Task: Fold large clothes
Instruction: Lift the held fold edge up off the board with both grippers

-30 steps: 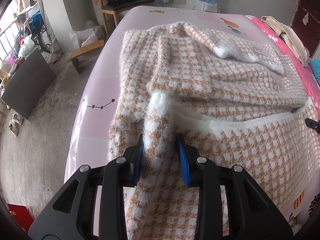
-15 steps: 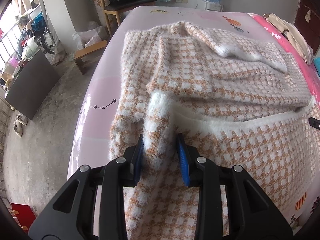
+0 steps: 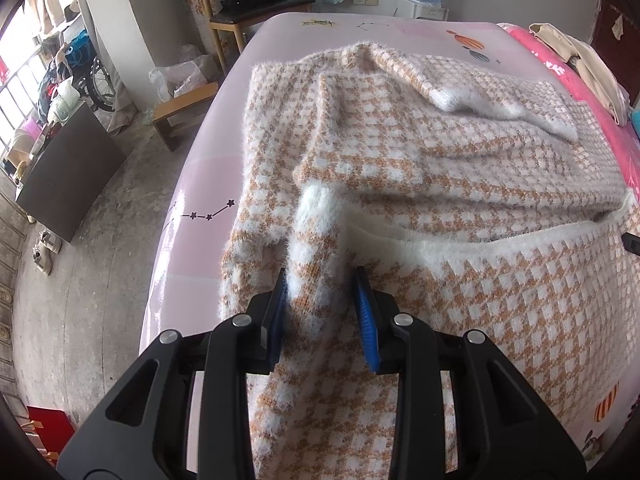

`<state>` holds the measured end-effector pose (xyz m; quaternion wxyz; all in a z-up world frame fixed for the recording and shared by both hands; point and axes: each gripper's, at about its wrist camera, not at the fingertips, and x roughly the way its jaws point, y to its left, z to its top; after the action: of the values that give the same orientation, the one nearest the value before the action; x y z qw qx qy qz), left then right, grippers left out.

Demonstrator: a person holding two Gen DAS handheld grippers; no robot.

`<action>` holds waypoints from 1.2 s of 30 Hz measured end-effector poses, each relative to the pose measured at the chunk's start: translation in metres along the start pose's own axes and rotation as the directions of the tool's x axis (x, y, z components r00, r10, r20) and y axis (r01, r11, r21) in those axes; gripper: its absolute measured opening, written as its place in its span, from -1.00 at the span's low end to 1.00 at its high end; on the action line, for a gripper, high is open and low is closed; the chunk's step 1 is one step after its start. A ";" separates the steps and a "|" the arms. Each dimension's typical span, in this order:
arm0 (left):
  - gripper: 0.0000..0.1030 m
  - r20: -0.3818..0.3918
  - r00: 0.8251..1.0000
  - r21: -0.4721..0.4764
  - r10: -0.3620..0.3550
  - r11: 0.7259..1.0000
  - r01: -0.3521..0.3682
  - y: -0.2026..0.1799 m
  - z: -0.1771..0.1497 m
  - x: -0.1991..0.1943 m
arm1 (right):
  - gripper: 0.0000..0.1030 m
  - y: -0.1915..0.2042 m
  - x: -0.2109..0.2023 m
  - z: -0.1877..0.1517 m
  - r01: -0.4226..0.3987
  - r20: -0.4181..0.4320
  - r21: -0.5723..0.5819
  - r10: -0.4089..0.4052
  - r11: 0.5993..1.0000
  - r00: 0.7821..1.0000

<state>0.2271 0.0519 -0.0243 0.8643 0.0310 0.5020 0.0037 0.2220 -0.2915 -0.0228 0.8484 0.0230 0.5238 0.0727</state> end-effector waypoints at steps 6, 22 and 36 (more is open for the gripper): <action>-0.40 0.000 1.000 0.000 0.003 1.000 -0.003 -0.001 0.000 0.000 | -0.75 0.002 0.001 0.001 0.019 -0.005 -0.010 -0.019 1.000 1.000; -0.40 0.003 1.000 0.001 0.001 1.000 -0.001 -0.002 0.000 0.000 | -0.74 0.005 0.002 0.001 0.043 -0.009 -0.023 -0.044 0.999 0.999; -0.80 0.287 0.952 0.006 -0.108 0.994 0.111 0.024 0.001 -0.103 | -0.86 0.018 -0.101 0.005 0.027 0.247 -0.012 -0.023 1.000 0.969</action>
<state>0.1775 0.0718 0.0671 0.9270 -0.0012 0.3723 -0.0461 0.1798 -0.2886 0.0709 0.9080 0.0186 0.4139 0.0625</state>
